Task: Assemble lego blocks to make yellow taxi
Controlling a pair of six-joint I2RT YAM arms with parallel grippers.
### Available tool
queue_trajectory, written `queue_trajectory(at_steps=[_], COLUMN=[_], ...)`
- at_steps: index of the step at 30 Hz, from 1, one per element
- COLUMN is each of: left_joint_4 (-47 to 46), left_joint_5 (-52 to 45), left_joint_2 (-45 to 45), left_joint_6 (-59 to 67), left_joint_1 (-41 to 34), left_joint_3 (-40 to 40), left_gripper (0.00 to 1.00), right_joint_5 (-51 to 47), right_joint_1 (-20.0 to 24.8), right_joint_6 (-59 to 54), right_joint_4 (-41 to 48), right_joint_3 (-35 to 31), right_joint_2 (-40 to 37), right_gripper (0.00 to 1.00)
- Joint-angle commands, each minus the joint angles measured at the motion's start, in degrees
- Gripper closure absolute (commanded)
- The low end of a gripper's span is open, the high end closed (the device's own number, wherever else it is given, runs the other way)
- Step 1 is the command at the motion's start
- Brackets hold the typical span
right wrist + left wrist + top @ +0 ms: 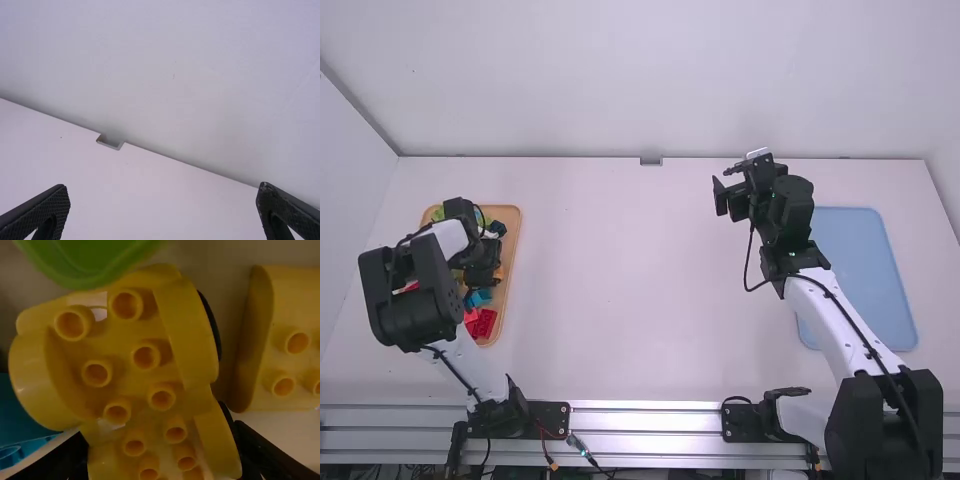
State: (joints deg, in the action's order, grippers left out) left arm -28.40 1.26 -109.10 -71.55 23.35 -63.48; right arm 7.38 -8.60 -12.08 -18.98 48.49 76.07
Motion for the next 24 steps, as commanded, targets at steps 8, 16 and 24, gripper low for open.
queue_trajectory(at_steps=[8,16,24], left_joint_4=[-1.3,-1.2,-0.7], left_joint_5=[-0.3,-0.4,-1.7], left_joint_2=[-1.6,-1.6,-1.6], left_joint_6=[-6.6,-14.9,-17.5], left_joint_1=[-0.1,-0.1,-0.1], left_joint_3=[1.6,1.7,1.7], left_gripper=[0.31,0.25,0.2], right_joint_5=[0.3,0.3,0.3], right_joint_1=[-0.1,-0.1,0.0], right_joint_6=[0.3,0.3,0.3], right_joint_4=[-0.1,0.1,-0.2], right_joint_3=[2.0,2.0,2.0], right_joint_2=[0.4,0.4,0.4], right_gripper=[0.01,0.01,0.01])
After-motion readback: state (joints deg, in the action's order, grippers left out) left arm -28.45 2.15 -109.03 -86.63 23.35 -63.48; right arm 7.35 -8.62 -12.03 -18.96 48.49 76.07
